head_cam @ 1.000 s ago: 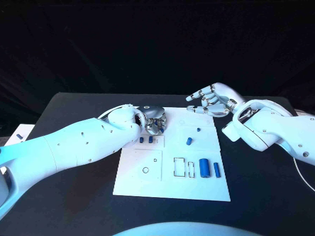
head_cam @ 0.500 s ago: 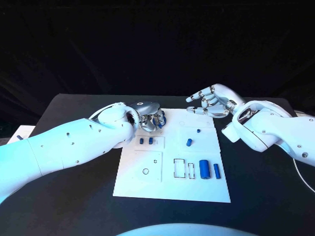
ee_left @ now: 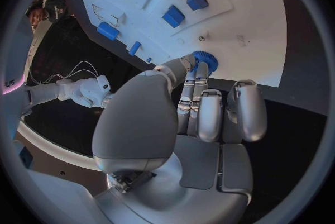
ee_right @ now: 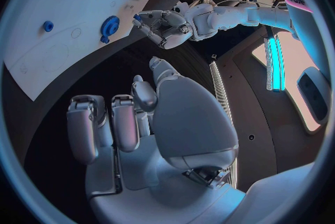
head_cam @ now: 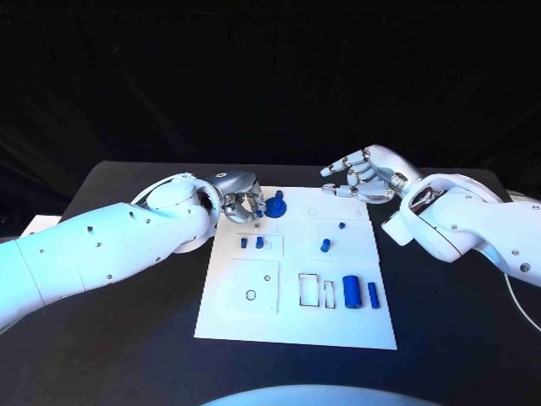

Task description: Assemble the parts on the task board

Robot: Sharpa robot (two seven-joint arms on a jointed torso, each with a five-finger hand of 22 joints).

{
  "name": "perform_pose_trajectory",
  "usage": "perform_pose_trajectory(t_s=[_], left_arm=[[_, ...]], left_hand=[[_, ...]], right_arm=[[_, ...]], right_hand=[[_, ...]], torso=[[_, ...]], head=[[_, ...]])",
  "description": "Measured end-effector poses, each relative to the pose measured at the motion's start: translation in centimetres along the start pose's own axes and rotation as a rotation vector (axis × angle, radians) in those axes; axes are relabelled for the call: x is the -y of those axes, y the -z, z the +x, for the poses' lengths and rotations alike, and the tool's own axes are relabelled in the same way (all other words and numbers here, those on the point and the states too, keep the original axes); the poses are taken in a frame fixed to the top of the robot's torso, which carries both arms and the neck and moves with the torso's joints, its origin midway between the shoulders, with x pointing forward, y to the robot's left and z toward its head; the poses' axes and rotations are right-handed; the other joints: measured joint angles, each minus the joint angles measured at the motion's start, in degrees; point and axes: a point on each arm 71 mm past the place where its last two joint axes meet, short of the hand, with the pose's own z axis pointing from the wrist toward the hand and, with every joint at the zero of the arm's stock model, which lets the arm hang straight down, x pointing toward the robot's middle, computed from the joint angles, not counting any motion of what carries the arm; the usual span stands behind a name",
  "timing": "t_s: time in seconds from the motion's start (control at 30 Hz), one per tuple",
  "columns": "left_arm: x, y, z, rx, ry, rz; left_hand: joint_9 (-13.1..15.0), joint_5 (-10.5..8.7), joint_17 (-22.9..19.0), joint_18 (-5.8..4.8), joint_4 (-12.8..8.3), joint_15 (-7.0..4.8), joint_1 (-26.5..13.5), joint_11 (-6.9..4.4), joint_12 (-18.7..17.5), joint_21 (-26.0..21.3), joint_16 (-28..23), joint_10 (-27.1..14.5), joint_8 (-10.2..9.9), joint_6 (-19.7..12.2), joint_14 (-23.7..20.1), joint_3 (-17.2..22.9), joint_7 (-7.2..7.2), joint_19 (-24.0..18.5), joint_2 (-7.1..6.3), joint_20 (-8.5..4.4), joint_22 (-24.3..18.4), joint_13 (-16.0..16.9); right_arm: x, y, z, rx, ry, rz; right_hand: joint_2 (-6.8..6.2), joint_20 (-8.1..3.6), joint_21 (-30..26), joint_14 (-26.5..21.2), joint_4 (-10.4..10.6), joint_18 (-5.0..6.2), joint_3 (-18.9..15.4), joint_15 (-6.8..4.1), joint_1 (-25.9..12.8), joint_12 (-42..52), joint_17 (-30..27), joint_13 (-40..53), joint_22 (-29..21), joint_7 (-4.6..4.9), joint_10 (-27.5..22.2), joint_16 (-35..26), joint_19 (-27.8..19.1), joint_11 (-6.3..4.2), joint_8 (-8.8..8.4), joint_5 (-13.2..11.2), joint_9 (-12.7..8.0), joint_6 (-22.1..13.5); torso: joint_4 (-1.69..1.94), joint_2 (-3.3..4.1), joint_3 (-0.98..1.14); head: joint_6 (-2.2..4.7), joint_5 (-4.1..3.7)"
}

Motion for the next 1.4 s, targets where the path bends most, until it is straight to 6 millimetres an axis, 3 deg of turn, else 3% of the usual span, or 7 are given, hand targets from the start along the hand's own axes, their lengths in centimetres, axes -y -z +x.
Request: perform_pose_trajectory(t_s=[1.4], left_arm=[[-1.2, -0.4, 1.5, -0.101, 0.007, -0.05]], left_hand=[[-0.14, -0.8, 0.12, 0.01, 0.0, 0.0, -0.52, 0.01, 0.0, -0.04, -0.01, -0.01, 0.0, -0.01, 0.0, -0.01, -0.01, 0.0, 0.05, 0.0, -0.01, 0.0]], right_arm=[[0.0, -0.1, 0.1, -0.003, -0.001, -0.002]], right_hand=[[0.0, 0.0, 0.0, 0.0, 0.0, 0.0, 0.0, 0.0, 0.0, 0.0, -0.02, 0.0, -0.02, 0.0, 0.0, 0.0, 0.0, 0.0, 0.0, 0.0, 0.0, 0.0]], torso=[[-0.14, 0.02, 0.02]], head=[[-0.3, 0.15]])
